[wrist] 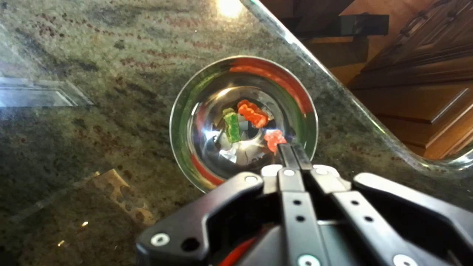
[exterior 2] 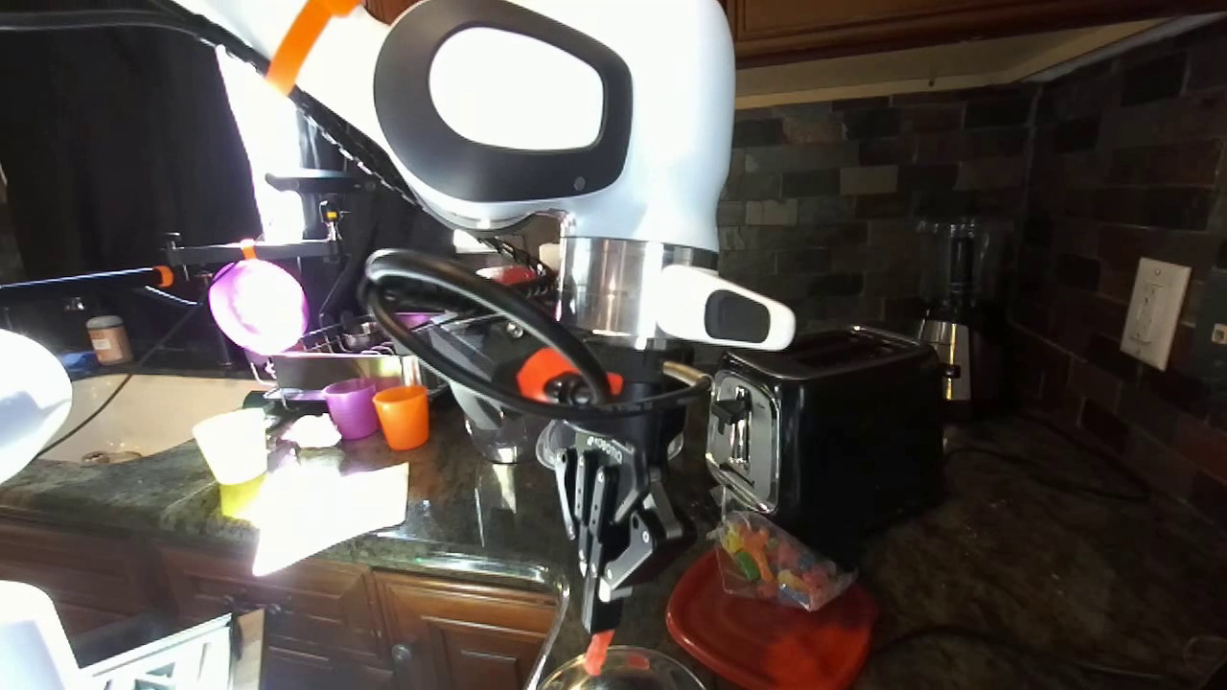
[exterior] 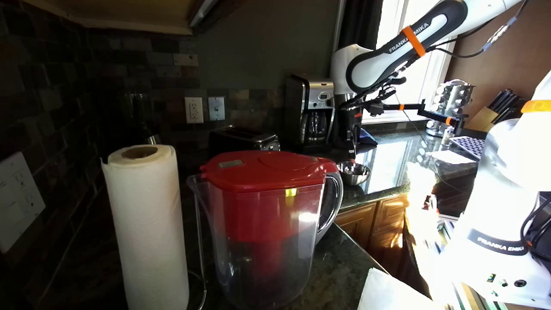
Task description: Move one gummy bear to the silver bowl
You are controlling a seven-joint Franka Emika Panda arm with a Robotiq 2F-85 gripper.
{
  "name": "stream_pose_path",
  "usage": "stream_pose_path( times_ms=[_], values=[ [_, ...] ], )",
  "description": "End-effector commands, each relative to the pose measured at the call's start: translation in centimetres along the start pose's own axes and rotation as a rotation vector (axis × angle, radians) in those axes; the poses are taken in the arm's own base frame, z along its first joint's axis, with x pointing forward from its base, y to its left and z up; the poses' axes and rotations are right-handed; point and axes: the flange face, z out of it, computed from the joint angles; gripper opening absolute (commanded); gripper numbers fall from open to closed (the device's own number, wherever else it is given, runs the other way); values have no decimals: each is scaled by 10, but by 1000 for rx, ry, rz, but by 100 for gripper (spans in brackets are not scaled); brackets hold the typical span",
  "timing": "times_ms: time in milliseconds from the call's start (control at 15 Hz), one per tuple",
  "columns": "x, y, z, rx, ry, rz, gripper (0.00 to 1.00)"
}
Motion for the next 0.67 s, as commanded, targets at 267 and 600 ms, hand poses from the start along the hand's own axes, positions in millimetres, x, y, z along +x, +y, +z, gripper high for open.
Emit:
stream_pose_path(
  times_ms=[267, 600],
  values=[
    [-1, 8, 25, -1, -56, 40, 30],
    [-1, 9, 27, -6, -64, 68, 59]
  ],
)
